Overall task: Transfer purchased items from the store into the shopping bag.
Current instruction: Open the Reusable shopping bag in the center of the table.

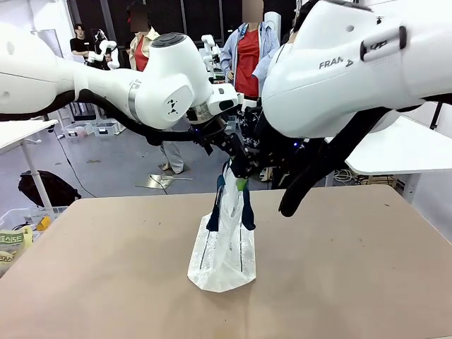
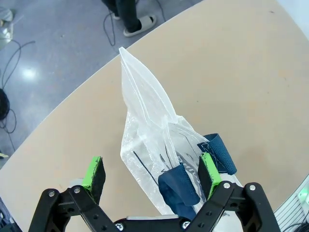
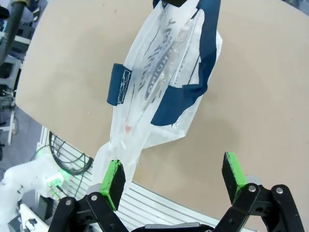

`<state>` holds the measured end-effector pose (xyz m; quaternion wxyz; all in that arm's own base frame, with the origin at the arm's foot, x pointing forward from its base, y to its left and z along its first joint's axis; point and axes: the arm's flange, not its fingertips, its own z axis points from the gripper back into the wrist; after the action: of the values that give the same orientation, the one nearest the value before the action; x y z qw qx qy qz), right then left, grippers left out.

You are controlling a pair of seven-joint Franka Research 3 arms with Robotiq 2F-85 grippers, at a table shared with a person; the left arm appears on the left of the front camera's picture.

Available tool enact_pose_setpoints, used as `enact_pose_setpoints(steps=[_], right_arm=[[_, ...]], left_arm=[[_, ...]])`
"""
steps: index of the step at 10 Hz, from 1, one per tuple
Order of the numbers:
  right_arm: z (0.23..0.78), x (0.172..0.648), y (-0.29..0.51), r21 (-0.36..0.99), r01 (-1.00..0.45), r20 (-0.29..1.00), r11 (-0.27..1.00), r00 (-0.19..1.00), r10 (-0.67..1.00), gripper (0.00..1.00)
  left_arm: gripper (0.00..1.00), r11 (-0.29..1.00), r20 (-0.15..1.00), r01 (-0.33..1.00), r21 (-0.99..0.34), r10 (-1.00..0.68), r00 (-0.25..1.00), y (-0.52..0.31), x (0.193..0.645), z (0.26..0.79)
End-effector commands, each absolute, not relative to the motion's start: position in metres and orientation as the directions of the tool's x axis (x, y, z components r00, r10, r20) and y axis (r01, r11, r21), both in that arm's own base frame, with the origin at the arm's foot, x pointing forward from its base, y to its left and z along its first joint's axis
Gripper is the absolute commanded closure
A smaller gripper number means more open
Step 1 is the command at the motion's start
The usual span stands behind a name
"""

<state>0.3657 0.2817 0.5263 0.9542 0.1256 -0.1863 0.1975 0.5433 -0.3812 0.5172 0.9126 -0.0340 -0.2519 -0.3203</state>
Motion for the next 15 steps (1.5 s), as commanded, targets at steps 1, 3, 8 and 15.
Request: enact_pose_setpoints(steps=[1, 3, 8, 15], right_arm=[[0.515, 0.372, 0.289, 0.135, -0.382, 0.420, 0.914, 0.858, 0.297, 0.00], [0.506, 0.376, 0.291, 0.119, -0.354, 0.422, 0.928, 0.864, 0.275, 0.00], [0.489, 0.378, 0.307, 0.125, -0.330, 0.416, 0.936, 0.874, 0.252, 0.00], [0.481, 0.377, 0.315, 0.124, -0.306, 0.400, 0.944, 0.886, 0.235, 1.00]], left_arm=[[0.00, 0.814, 0.474, 0.573, 0.098, -0.545, 0.692, -0.378, 0.546, 0.518], [0.00, 0.814, 0.469, 0.573, 0.092, -0.543, 0.697, -0.375, 0.546, 0.515], [0.00, 0.812, 0.458, 0.578, 0.083, -0.546, 0.701, -0.370, 0.546, 0.509], [0.93, 0.802, 0.462, 0.590, 0.092, -0.559, 0.689, -0.365, 0.546, 0.505]])
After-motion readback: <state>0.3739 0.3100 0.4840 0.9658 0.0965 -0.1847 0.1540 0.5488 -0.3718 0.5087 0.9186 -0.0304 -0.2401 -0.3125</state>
